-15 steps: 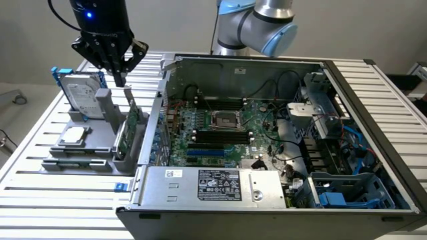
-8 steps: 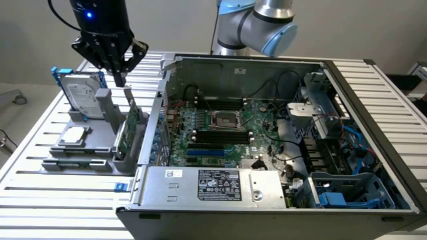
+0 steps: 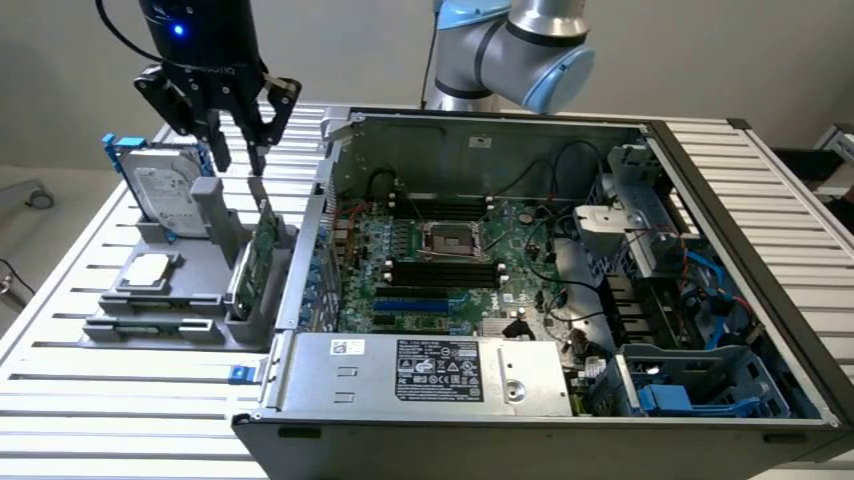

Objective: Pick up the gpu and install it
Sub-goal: 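Pick up the gpu and move the gpu toward the slot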

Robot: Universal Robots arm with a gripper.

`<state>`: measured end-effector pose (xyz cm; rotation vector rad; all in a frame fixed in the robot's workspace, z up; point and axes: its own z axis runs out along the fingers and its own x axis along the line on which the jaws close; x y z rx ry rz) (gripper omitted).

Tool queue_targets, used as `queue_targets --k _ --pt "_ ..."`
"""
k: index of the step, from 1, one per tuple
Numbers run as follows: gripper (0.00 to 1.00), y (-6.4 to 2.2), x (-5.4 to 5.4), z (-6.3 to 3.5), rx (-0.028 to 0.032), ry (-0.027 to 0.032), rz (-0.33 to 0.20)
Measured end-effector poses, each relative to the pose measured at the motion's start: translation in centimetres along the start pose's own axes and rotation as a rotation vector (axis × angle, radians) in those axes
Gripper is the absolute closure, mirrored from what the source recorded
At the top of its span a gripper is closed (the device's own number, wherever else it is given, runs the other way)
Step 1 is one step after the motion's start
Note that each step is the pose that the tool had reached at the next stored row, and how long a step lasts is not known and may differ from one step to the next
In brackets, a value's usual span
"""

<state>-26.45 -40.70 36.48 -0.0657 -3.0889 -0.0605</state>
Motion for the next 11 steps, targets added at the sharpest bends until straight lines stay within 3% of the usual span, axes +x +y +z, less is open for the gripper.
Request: queue_targets --k 1,6,11 --pt "0.58 0.0 0.1 0.05 0.0013 0.0 0.0" --pt "0.58 -0.1 1.7 1.0 0.0027 -0.0001 -0.005" --pt "0.58 -0.3 1.9 1.84 0.004 0.0031 -0.023"
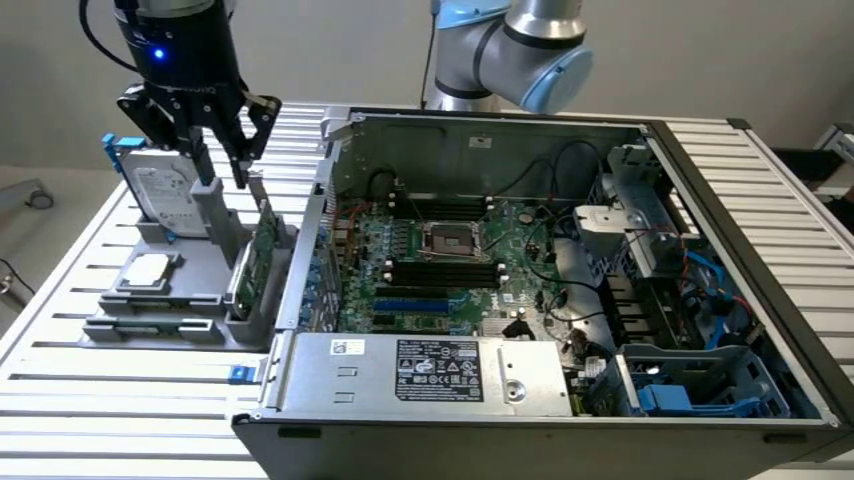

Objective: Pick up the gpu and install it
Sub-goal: 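Pick up the gpu and move the gpu toward the slot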

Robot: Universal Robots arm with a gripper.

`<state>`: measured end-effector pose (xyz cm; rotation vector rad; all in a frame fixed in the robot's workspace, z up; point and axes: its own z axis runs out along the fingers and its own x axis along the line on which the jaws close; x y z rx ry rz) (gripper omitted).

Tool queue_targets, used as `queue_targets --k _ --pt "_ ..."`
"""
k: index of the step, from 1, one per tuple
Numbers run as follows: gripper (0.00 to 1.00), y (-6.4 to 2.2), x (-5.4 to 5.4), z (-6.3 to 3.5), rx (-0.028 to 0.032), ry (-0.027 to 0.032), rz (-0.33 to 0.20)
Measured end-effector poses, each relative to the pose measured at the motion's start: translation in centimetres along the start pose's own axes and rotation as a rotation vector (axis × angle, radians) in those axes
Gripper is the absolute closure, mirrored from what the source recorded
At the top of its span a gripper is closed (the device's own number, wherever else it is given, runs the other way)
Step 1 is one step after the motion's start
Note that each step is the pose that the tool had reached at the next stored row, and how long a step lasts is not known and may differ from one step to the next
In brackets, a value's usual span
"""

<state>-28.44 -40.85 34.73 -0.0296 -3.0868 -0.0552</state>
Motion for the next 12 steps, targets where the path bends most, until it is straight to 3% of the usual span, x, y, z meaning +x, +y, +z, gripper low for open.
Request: queue_targets --k 12 --pt "0.58 -0.57 0.5 2.18 0.0021 0.0037 -0.037"
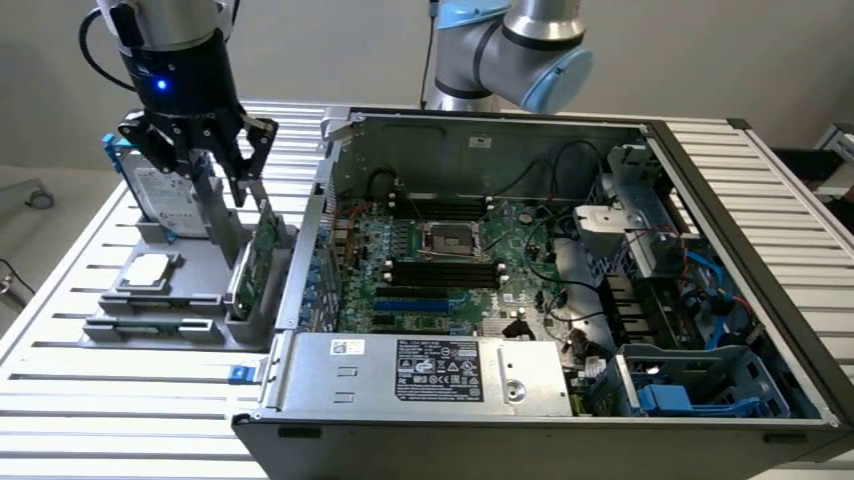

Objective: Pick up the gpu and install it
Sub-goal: 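Pick up the gpu and move the gpu toward the slot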

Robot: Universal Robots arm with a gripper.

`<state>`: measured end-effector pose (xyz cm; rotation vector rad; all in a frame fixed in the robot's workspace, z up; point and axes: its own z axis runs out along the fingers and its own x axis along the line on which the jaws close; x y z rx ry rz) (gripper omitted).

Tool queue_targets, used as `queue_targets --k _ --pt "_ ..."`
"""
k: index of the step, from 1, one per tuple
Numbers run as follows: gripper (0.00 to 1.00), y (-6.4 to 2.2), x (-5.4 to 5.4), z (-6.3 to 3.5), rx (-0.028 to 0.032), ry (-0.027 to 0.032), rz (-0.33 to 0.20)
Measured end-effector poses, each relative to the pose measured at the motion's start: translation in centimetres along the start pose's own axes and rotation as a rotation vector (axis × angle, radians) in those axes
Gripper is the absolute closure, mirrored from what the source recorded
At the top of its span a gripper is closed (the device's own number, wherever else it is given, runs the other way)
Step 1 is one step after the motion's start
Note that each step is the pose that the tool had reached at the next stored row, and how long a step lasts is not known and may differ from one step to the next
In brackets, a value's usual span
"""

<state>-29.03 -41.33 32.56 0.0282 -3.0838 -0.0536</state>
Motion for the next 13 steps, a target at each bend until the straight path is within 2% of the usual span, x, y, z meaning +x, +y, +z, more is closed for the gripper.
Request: queue_targets --k 13 --pt "0.58 -0.85 0.4 2.34 0.0014 0.0009 -0.024"
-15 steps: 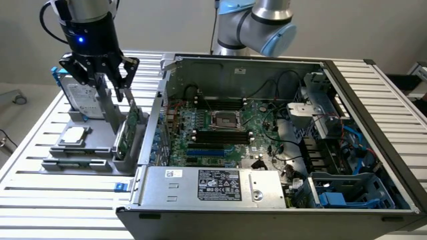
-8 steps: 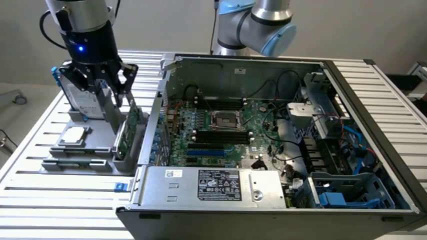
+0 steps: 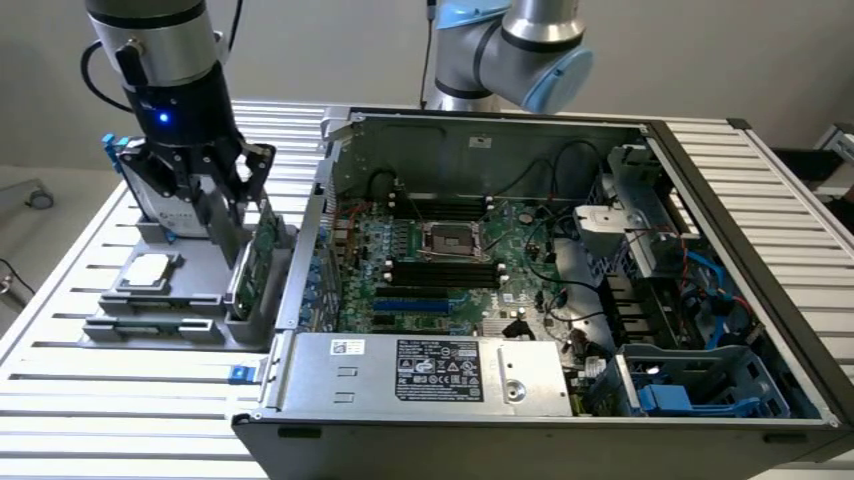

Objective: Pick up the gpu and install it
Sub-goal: 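Pick up the gpu and move the gpu toward the slot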

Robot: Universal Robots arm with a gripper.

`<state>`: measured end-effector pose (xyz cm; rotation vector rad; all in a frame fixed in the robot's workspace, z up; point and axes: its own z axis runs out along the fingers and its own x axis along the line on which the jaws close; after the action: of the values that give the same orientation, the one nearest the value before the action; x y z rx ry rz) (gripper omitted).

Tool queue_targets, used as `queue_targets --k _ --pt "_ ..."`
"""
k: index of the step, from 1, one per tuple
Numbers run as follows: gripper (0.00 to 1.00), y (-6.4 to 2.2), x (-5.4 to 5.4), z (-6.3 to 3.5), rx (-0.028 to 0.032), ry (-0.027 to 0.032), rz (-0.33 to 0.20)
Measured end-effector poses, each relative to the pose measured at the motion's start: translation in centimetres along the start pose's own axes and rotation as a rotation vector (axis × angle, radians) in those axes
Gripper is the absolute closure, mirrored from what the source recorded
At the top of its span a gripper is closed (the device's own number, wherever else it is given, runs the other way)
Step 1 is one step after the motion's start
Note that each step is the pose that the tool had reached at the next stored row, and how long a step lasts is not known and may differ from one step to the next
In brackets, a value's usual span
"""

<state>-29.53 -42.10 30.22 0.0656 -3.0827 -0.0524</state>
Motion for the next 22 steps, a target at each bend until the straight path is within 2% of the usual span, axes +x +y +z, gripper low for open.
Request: queue_targets --k 6,11,22 --pt "0.58 -0.65 -0.1 0.99 0.0007 0.0002 -0.01" --pt "0.58 -1.02 -0.8 1.75 0.0016 -0.0006 -0.017" --pt "0.58 -0.93 -1.2 3.74 0.0026 -0.0015 -0.017"
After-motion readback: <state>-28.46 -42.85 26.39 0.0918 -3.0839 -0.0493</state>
